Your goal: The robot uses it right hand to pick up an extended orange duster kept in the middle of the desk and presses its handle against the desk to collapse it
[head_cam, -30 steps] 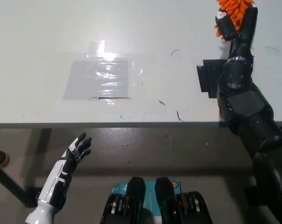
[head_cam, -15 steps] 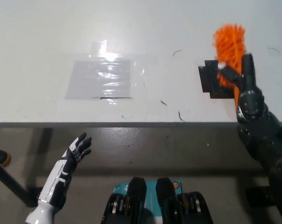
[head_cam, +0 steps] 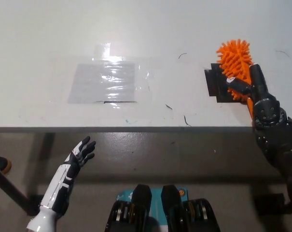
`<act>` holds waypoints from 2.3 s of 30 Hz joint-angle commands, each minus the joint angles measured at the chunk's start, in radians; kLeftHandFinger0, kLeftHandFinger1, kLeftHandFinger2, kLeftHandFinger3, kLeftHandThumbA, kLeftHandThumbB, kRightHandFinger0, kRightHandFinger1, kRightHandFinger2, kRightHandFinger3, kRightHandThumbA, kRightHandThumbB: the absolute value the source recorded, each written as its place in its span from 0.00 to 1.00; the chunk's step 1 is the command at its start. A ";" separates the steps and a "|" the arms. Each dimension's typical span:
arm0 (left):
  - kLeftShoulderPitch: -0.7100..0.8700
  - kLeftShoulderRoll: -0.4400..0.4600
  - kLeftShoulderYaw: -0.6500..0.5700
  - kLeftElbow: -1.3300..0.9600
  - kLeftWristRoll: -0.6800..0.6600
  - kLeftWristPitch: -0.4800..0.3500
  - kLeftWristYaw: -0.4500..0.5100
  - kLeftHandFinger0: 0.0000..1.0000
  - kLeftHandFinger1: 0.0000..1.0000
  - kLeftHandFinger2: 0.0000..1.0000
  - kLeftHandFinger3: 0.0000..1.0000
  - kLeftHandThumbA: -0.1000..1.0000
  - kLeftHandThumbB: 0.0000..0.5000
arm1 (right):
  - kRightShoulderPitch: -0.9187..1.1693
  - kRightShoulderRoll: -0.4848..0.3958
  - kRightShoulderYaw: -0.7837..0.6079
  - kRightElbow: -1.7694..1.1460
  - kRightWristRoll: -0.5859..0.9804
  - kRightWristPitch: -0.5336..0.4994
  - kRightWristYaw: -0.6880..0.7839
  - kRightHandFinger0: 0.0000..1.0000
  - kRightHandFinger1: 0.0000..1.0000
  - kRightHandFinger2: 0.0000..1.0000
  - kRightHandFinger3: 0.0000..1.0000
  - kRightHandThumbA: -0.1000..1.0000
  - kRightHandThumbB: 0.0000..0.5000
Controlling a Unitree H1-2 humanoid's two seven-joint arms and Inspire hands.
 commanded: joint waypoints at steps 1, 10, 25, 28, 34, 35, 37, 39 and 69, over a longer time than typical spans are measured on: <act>-0.005 0.006 0.000 -0.015 0.020 -0.034 0.003 1.00 1.00 1.00 1.00 1.00 0.32 | -0.176 -0.085 0.043 -0.194 -0.083 -0.038 -0.012 0.00 0.21 0.55 0.24 0.00 0.21; -0.006 0.009 0.000 -0.017 0.023 -0.029 0.000 1.00 1.00 1.00 1.00 1.00 0.31 | -0.312 -0.162 0.245 -0.289 -0.263 -0.114 0.017 0.00 0.23 0.58 0.55 0.00 0.26; -0.011 -0.003 0.010 -0.014 -0.019 -0.042 -0.001 1.00 1.00 1.00 1.00 1.00 0.34 | -0.399 -0.164 0.684 -0.135 -0.590 -0.205 -0.025 0.00 0.22 0.45 0.36 0.00 0.40; -0.012 -0.003 0.010 -0.013 -0.020 -0.044 -0.001 1.00 1.00 1.00 1.00 1.00 0.34 | -0.402 -0.162 0.697 -0.122 -0.591 -0.212 -0.034 0.00 0.16 0.39 0.29 0.00 0.40; -0.017 -0.001 0.009 -0.019 -0.023 -0.034 -0.002 1.00 1.00 1.00 1.00 1.00 0.33 | -0.349 -0.149 0.707 -0.047 -0.601 -0.199 0.019 0.00 0.04 0.30 0.15 0.00 0.41; -0.017 -0.001 0.008 -0.020 -0.022 -0.030 -0.001 1.00 1.00 1.00 1.00 1.00 0.33 | -0.344 -0.147 0.698 -0.039 -0.593 -0.187 0.048 0.00 0.04 0.30 0.15 0.00 0.40; -0.021 0.000 0.008 -0.019 -0.026 -0.032 -0.005 1.00 1.00 1.00 1.00 1.00 0.33 | -0.329 -0.145 0.695 -0.022 -0.595 -0.182 0.062 0.00 0.02 0.21 0.13 0.00 0.42; -0.020 0.000 0.008 -0.019 -0.030 -0.033 -0.006 1.00 1.00 1.00 1.00 1.00 0.31 | -0.320 -0.140 0.685 -0.006 -0.586 -0.139 0.117 0.07 0.10 0.24 0.33 0.08 0.36; -0.016 0.004 0.014 -0.028 -0.030 -0.021 -0.001 1.00 1.00 1.00 1.00 1.00 0.42 | -0.116 -0.266 0.125 -1.303 -0.061 0.092 0.622 1.00 1.00 1.00 1.00 1.00 0.94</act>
